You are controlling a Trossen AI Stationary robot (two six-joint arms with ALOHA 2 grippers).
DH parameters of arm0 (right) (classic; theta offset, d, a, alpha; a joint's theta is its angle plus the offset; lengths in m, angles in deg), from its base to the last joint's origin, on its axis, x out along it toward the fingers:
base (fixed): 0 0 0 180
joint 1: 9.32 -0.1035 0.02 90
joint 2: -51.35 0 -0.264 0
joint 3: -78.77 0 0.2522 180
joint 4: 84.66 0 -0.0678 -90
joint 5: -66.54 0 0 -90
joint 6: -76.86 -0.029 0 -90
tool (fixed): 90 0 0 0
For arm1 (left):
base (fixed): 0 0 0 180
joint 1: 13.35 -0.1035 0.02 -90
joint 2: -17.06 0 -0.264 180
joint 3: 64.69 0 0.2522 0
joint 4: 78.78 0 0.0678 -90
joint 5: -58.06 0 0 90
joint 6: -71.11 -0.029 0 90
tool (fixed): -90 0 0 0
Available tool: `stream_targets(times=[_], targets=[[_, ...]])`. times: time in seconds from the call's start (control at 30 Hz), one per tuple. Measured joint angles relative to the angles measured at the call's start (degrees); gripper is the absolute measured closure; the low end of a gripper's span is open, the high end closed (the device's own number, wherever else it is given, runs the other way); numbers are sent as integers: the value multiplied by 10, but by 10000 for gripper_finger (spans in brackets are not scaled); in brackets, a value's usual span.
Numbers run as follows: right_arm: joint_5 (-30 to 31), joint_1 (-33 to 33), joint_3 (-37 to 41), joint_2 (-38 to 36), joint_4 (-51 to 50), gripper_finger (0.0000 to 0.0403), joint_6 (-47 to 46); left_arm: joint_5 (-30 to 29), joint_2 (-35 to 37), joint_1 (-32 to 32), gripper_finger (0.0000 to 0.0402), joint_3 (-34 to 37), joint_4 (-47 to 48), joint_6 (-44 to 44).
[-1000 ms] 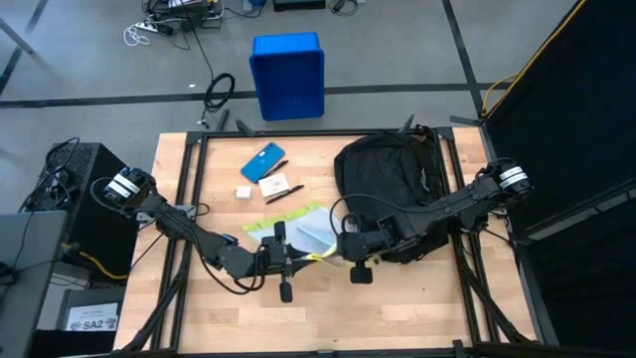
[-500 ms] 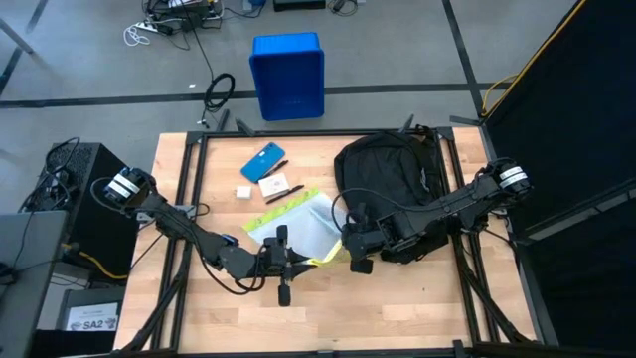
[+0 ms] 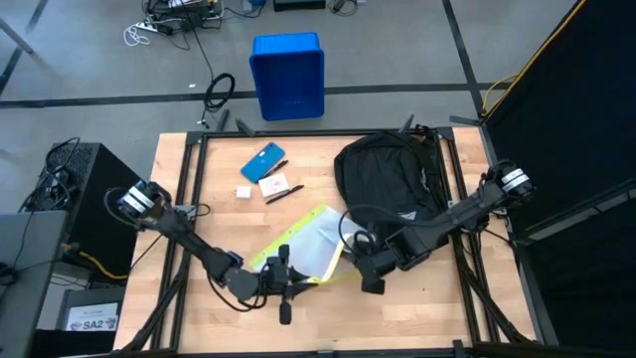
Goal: Unpack backpack
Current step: Put the gray calculator into the white zip bag
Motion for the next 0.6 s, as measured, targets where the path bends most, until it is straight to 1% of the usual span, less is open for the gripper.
stream_targets(times=[0.13,0.2,0.3,0.43,0.6], targets=[[-20,5,-1,9,48,403,10,24,-45,-4,401,0,-83,0],[-44,18,-1,25,78,403,28,39,-55,-14,402,0,-105,0],[-82,39,-1,64,110,403,53,67,-59,-25,402,0,-116,3],[-78,65,-3,105,117,399,69,77,-60,-27,402,0,-122,-2],[-81,83,-3,116,123,368,86,77,-60,-27,402,0,-113,-4]])
